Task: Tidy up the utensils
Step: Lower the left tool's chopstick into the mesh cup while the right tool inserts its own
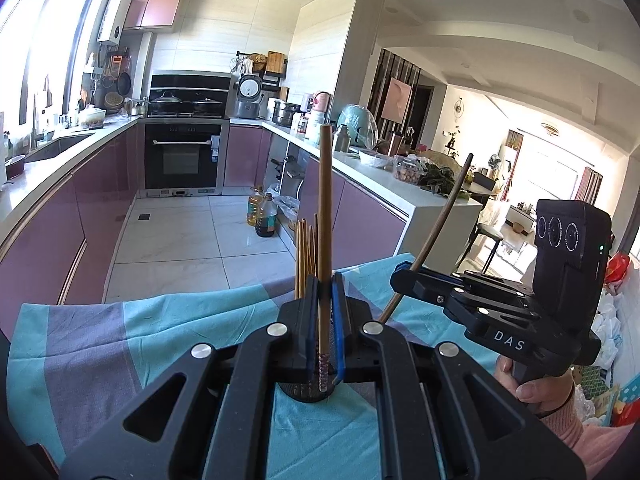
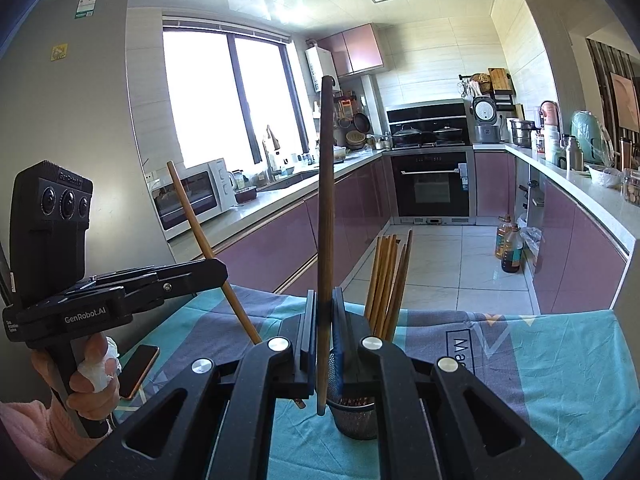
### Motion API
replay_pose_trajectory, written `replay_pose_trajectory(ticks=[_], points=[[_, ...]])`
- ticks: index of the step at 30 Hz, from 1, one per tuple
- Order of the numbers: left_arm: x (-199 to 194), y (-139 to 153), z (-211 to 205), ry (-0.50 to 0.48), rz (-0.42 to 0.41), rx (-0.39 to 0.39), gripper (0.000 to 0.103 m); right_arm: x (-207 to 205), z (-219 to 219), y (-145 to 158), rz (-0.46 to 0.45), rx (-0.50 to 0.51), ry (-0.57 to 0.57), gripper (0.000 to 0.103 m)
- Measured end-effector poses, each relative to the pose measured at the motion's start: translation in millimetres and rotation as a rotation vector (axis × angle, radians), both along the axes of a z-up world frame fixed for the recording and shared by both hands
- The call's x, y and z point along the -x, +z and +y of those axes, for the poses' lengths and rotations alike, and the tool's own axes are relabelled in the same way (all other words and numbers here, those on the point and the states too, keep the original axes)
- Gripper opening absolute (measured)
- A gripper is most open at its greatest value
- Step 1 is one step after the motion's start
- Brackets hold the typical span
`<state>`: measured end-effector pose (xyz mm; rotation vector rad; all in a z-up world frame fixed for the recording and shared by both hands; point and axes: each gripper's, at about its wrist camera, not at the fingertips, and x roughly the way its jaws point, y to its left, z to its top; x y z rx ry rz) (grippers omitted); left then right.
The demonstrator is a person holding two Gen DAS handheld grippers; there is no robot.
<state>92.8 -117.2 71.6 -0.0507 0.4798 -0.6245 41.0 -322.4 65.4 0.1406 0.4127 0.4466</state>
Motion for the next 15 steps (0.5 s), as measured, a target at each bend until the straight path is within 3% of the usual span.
replay_pose_trajectory(ticks=[15], points=[[-5.2, 8.0, 4.7, 0.000, -0.012, 0.031, 0.007, -5.0, 1.7, 6.9, -0.013, 0.010, -0.015, 0.006]])
